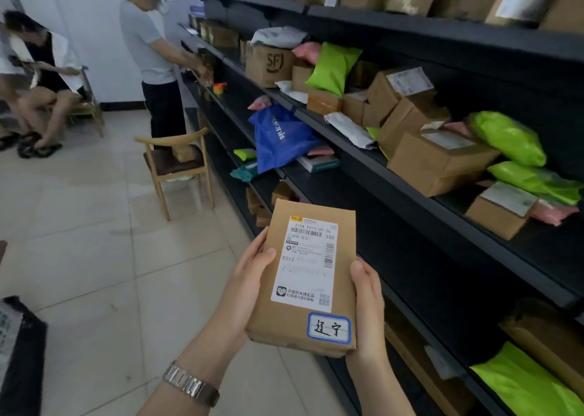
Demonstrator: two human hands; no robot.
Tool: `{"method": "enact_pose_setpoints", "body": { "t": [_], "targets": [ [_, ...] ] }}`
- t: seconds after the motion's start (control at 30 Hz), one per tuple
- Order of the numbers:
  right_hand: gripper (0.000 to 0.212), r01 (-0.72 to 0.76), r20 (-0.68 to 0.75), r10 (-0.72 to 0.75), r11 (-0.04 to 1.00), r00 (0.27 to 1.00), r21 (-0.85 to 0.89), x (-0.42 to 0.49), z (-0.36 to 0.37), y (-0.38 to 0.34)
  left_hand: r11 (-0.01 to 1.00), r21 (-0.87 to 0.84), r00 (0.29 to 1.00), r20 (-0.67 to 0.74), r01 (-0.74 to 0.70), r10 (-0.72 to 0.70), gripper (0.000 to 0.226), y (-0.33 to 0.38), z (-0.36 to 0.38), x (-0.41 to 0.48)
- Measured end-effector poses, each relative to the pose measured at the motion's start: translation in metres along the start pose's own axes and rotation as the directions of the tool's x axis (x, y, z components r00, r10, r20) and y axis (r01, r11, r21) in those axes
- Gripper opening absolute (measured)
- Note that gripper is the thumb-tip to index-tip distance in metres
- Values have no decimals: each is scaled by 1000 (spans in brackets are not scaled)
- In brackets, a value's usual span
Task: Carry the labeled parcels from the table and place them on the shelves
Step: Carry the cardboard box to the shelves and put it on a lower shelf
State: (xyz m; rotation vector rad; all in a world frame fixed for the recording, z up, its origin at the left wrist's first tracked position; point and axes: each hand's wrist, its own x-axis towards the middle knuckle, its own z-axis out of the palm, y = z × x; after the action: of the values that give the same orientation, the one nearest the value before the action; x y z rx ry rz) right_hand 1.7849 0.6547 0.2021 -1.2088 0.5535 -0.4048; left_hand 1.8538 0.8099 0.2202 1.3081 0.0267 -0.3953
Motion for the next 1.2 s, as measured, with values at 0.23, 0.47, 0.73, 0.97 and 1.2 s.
{"method": "enact_pose_setpoints", "body": {
  "t": [0.23,0.47,0.73,0.97,1.2],
  "targets": [
    [49,-28,6,28,999,1000,17,127,85,21,998,66,999,-37,3,0,44,32,-32,149],
    [42,-64,-52,67,996,996,59,248,139,32,990,126,997,-51,62,-56,44,53,-35,287],
    [34,-19,-323,50,995,945,99,339,136,36,955,247,966,154,165,-206,44,40,10,419],
    [47,71,-599,17,990,801,124,381,155,44,894,405,864,362,191,-349,37,32,34,509],
    [22,147,-757,52,970,652,193,403,202,69,830,539,697,540,144,-472,39,43,25,569]
  ]
}}
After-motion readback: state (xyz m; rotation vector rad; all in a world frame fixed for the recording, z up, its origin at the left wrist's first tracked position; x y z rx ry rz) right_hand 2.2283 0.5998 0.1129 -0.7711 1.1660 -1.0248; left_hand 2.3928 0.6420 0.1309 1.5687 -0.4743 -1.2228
